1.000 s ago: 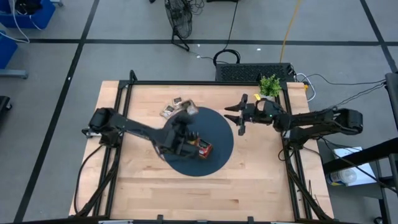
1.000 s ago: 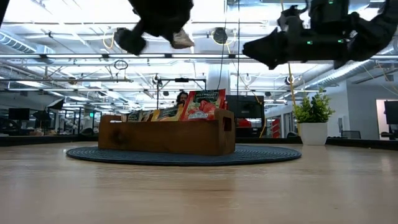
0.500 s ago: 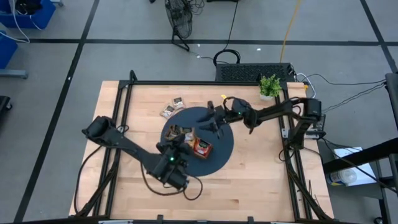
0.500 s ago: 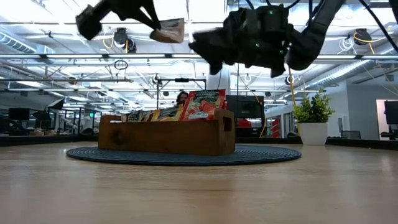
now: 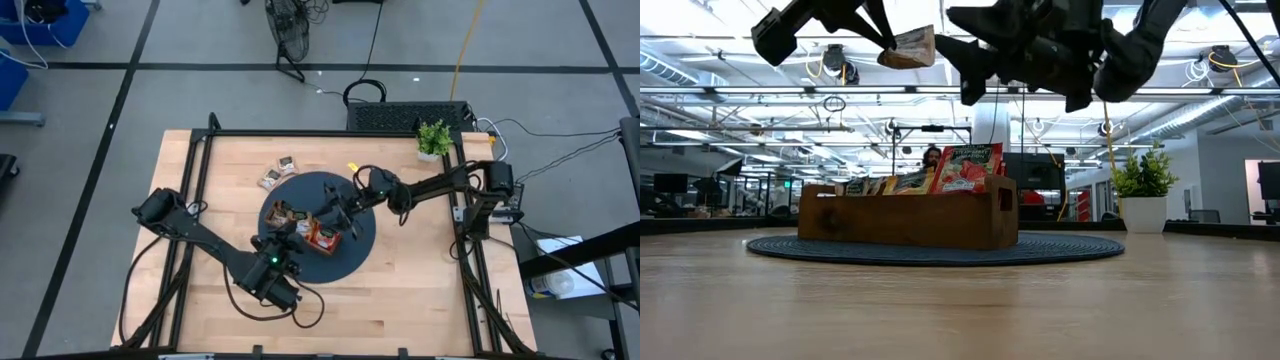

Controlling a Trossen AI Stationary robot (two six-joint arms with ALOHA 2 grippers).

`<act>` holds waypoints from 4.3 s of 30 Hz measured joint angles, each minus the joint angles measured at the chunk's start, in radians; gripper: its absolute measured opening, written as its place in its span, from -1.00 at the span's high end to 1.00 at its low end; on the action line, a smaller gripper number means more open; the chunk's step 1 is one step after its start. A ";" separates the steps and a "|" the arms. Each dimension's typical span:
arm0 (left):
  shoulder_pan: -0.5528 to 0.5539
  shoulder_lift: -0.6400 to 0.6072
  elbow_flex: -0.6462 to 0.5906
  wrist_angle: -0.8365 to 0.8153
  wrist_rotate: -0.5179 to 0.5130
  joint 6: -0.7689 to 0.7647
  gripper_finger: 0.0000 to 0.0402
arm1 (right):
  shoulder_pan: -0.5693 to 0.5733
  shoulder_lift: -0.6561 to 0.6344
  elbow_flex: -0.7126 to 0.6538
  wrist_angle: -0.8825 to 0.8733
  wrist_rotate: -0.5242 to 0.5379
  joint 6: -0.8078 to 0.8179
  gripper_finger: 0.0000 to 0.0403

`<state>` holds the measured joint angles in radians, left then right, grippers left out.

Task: Pick & Place Tea
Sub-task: Put the brown tea bag into the left section of the wooden organizer

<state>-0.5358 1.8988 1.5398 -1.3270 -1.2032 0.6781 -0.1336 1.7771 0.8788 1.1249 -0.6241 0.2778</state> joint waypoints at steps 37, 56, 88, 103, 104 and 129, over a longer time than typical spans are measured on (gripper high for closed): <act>-0.036 -0.050 -0.002 -0.126 0.293 -1.142 0.98 | 0.010 0.000 0.105 -0.310 0.375 -0.234 1.00; -0.110 -0.253 -0.235 0.021 0.249 -0.651 0.98 | -0.032 0.000 0.105 -0.270 0.286 -0.056 1.00; 0.019 -0.175 -0.222 0.473 0.103 0.092 0.98 | 0.004 0.021 0.106 -0.247 0.155 0.127 0.25; 0.017 -0.175 -0.222 0.576 0.036 -0.156 0.92 | 0.032 0.021 0.106 -0.261 0.162 -0.055 1.00; 0.018 -0.175 -0.222 0.610 0.024 -0.182 0.86 | 0.031 0.021 0.106 -0.263 0.181 -0.059 1.00; 0.144 -0.530 -0.282 0.430 0.298 -1.320 -0.42 | 0.123 -0.025 0.105 -0.260 0.640 -0.462 1.00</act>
<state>-0.3917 1.3691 1.2577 -0.8965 -0.9051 -0.6415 -0.0103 1.7519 0.9836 0.8648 0.0164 -0.1843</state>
